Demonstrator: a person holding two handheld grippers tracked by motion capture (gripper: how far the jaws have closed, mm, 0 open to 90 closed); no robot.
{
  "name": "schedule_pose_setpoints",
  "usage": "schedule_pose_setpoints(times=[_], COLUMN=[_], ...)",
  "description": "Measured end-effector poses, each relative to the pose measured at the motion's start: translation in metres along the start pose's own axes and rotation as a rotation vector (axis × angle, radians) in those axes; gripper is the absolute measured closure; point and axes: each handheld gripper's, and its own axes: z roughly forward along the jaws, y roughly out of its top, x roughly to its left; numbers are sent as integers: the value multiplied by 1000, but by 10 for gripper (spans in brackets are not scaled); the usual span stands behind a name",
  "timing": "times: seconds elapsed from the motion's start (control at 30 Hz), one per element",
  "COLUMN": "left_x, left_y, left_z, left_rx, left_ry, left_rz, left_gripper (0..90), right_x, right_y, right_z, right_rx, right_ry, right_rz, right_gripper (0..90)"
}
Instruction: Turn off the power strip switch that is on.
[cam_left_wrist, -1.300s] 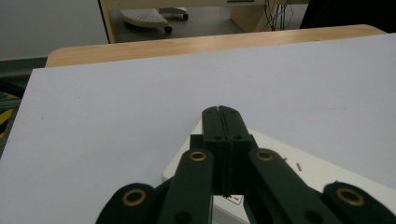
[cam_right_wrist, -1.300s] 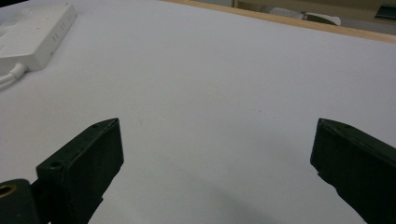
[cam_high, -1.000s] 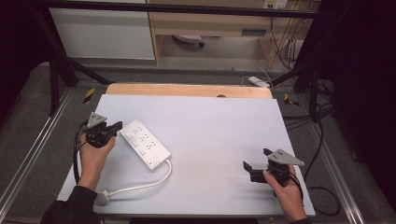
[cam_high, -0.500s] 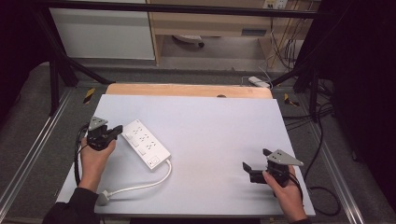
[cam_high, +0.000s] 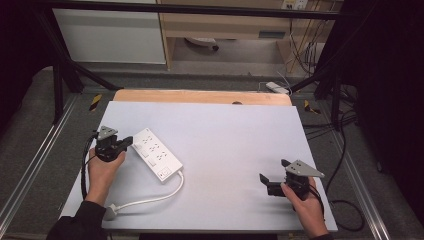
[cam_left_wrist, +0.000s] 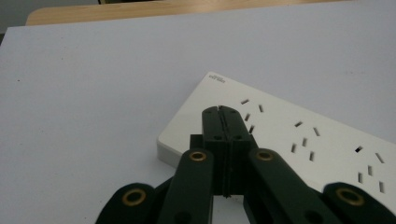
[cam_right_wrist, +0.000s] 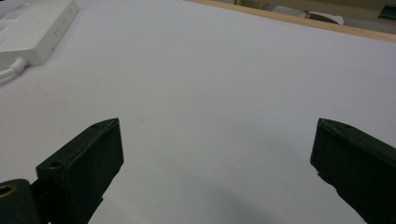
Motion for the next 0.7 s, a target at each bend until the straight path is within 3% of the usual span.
schedule_pose_setpoints(times=[0.7], left_x=[1], left_y=[-1], left_z=[13], left_rx=[37], left_ry=[-2], left_rz=[9], left_gripper=[900], right_x=[-1], right_y=[-1], right_z=[1], right_rx=[2], right_ry=[1], right_rz=[-2], right_gripper=[31])
